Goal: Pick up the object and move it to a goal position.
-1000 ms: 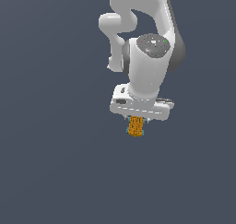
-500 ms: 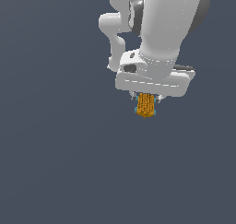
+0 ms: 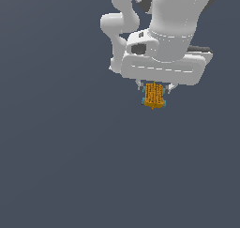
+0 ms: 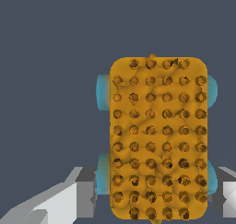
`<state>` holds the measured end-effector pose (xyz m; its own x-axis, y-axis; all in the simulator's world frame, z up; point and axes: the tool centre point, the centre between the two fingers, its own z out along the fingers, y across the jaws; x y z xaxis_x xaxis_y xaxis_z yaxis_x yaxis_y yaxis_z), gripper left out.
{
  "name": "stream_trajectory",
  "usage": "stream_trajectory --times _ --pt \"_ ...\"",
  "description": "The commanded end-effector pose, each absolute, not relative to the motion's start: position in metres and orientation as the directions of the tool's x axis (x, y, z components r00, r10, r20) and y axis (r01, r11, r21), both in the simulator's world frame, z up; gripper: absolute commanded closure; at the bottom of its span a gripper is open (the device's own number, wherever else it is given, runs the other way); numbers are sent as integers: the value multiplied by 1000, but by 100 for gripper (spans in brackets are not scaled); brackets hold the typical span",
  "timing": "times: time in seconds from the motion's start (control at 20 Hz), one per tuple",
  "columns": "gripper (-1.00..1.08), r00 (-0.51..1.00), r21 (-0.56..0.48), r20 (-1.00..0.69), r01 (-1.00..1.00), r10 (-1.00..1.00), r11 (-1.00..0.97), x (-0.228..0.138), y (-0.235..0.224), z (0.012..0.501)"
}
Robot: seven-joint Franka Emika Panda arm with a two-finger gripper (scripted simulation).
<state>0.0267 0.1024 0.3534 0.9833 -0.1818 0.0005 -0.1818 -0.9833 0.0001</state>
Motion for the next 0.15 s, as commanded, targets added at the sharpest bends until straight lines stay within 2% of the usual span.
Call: stream_trajectory --times 0.0,0.1 --pt "108 983 0 0 -182 -182 -983 27 103 356" --pt "108 983 0 0 -182 -182 -983 27 103 355"
